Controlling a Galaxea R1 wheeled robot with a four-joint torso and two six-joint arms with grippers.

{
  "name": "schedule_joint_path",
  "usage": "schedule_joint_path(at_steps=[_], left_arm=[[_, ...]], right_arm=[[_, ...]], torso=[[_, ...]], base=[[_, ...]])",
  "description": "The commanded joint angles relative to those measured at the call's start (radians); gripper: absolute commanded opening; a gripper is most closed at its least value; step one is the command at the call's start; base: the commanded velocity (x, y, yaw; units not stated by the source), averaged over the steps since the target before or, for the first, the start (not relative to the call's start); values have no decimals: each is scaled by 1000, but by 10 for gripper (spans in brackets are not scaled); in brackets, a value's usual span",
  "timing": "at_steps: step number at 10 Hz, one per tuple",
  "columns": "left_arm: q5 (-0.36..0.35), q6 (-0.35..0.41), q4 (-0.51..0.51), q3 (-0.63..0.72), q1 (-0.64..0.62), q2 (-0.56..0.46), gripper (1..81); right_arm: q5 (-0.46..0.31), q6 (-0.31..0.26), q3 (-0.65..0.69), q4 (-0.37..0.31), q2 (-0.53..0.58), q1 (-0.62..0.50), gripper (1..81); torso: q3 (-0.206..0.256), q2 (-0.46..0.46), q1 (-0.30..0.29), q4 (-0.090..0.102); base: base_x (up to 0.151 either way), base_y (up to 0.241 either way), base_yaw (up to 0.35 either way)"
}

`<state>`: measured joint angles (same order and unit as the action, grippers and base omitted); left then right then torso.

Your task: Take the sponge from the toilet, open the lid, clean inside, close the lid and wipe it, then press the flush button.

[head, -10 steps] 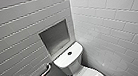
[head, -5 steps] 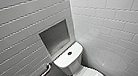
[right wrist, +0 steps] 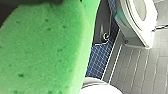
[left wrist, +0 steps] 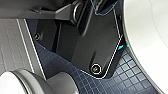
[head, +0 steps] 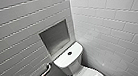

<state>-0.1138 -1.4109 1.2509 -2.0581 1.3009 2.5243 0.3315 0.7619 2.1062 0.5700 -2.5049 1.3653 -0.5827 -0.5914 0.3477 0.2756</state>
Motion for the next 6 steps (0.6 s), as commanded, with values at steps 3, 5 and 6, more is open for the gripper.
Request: schedule_joint_path(at_steps=[3, 5, 6], left_arm=[[23, 4, 27, -103, -15, 50, 811], [23, 4, 27, -108, -5, 50, 811], [23, 4, 27, -109, -5, 55, 811]], right_arm=[[-17, -41, -3, -107, 67, 119, 10], [-15, -414, -17, -462, 55, 157, 10], [-54, -533, -26, -574, 48, 154, 10]], torso=[[0, 0, 0, 0], [0, 0, 0, 0], [1, 0, 0, 0]], base=[[0, 0, 0], [0, 0, 0], [0, 0, 0]])
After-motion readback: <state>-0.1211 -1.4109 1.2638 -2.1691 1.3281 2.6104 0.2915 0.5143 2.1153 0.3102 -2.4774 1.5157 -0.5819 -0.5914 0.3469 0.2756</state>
